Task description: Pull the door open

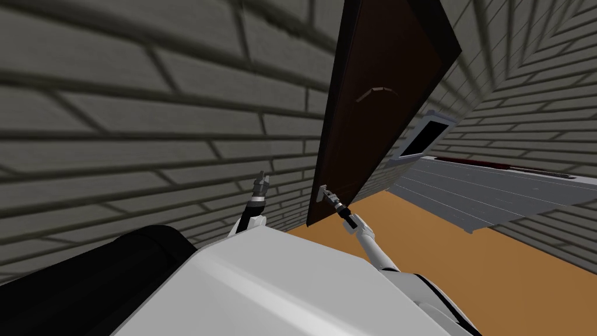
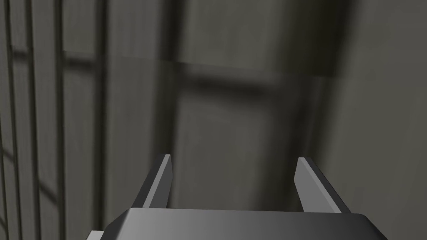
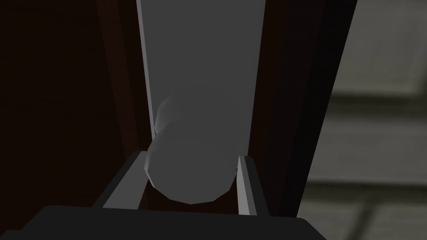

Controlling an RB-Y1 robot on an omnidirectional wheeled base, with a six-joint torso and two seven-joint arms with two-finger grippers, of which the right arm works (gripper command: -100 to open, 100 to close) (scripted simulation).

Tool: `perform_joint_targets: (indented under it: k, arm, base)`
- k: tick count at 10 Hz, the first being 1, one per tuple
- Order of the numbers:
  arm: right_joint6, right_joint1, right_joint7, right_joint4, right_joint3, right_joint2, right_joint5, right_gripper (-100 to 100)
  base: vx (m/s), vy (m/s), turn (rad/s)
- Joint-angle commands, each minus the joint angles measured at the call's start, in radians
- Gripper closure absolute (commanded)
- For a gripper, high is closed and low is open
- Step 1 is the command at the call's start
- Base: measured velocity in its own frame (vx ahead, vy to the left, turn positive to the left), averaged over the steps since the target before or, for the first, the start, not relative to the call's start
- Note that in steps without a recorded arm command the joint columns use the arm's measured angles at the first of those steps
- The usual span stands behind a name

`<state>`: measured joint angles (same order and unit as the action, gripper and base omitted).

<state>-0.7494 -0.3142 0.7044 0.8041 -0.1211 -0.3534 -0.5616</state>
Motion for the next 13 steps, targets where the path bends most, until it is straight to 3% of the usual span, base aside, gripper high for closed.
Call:
perform_joint_targets:
  k: [1, 4, 13]
  arm:
    - [0.000, 0.002, 0.000, 0.000, -0.001, 0.001, 0.000, 100]
    - [0.000, 0.002, 0.000, 0.000, -0.001, 0.001, 0.000, 100]
    - [0.027, 0.002, -0.175, 0.005, 0.005, 0.005, 0.141, 100]
  base:
    - [-0.007, 0.000, 0.002]
    - [0.000, 0.000, 0.000]
    - [-0.046, -0.067, 0.121]
